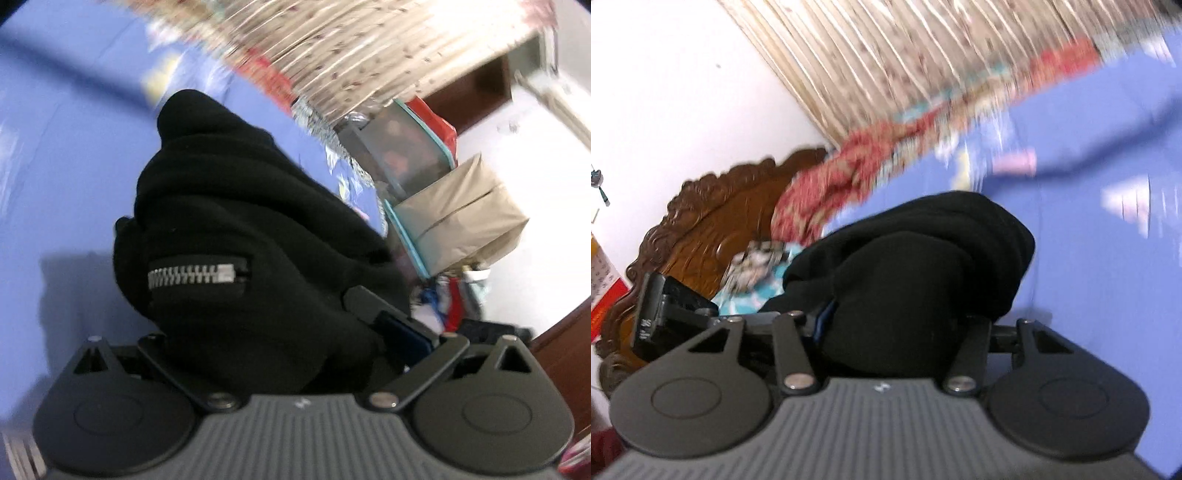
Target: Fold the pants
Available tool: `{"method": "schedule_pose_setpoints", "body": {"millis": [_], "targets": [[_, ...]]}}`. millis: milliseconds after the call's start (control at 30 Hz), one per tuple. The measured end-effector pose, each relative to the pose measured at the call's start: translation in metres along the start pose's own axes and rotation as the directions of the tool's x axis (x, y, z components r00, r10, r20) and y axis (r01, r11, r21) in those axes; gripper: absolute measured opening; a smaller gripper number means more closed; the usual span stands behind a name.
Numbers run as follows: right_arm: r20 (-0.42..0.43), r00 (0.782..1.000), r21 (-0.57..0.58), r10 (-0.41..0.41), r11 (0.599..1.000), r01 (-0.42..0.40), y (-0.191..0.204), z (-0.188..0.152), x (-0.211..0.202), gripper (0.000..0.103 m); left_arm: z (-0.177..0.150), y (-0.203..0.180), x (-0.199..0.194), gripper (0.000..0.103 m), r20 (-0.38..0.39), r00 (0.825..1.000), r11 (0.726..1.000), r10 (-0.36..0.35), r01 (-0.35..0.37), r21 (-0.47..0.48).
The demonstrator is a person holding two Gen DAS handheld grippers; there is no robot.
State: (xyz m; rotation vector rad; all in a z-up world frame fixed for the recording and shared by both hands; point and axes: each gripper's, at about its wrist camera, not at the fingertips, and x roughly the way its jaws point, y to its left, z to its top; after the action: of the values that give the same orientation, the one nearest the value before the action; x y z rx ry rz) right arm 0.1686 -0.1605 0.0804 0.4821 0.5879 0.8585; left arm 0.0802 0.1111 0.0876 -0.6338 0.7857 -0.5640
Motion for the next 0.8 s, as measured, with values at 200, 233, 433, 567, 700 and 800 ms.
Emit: {"method": "schedule_pose_setpoints", "body": {"millis": [200, 233, 433, 567, 700, 800], "targets": [[0.08, 0.994, 0.0, -0.077, 0.997, 0.077, -0.07, 0.044, 0.048, 0.055, 0.072, 0.016, 0.087, 0.101, -0.014, 0.991, 0.987, 0.133, -0.131, 0.089], [0.08, 0.992, 0.01, -0.095, 0.996, 0.094, -0.084, 0.047, 0.057, 0.055, 0.081, 0.022, 0.105, 0.101, -0.021, 0.988, 0.984, 0.156, -0.154, 0.086], [-0.023, 0.974, 0.114, -0.224, 0.968, 0.225, -0.147, 0.034, 0.104, 0.06, 0.083, 0.062, 0.176, 0.103, -0.09, 0.938, 0.941, 0.336, -0.329, 0.083], [-0.013, 0.955, 0.179, -0.296, 0.939, 0.294, -0.15, 0.022, 0.086, 0.085, 0.076, 0.055, 0.178, 0.103, -0.059, 0.928, 0.927, 0.367, -0.36, 0.101], [0.019, 0.913, 0.148, -0.408, 0.904, 0.401, -0.128, 0.02, 0.053, 0.088, 0.067, 0.028, 0.168, 0.103, -0.021, 0.868, 0.86, 0.497, -0.489, 0.148], [0.031, 0.888, 0.155, -0.458, 0.88, 0.448, -0.105, 0.007, 0.015, 0.089, 0.057, 0.004, 0.152, 0.103, 0.006, 0.826, 0.812, 0.564, -0.556, 0.175]]}}
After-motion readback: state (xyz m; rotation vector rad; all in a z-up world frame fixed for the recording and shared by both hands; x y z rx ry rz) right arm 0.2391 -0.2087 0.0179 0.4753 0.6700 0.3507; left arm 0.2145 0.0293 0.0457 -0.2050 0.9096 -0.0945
